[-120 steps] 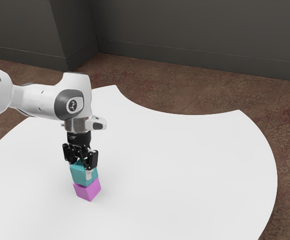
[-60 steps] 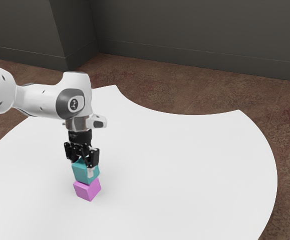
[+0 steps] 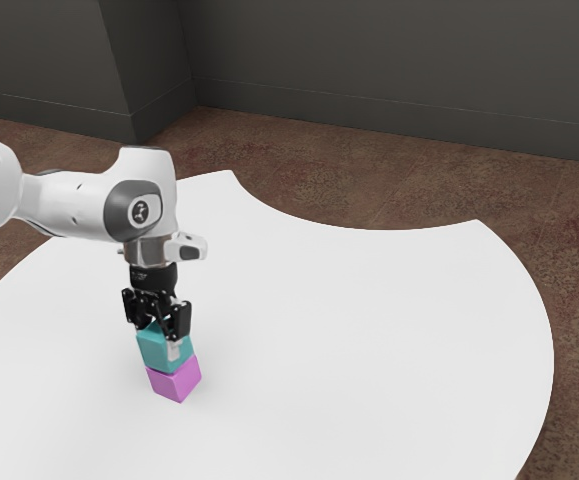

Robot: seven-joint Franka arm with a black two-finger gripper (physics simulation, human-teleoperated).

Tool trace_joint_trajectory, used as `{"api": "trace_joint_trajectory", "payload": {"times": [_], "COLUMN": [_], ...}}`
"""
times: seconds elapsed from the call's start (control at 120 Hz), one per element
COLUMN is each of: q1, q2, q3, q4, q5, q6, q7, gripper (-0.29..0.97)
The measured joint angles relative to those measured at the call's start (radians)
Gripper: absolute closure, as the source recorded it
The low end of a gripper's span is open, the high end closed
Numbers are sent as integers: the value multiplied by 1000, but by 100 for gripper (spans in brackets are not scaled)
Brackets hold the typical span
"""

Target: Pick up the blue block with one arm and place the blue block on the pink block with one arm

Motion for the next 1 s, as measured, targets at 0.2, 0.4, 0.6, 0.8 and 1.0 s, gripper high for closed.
{"api": "trace_joint_trajectory", "payload": {"times": [0.2,0.4,0.6,0.8,1.0], "q1": [1,2,0,-1,14], "q2": [2,8,-8,-108,-174], "q3": [1,1,3,26,31], "q4": [0,1,2,5,73], "q5": [-1,-9,-13,-3,29], "q6": [1,2,1,-14,-22], "q7": [10,18,24,29,31], "gripper": [26,12,6,4,3]}}
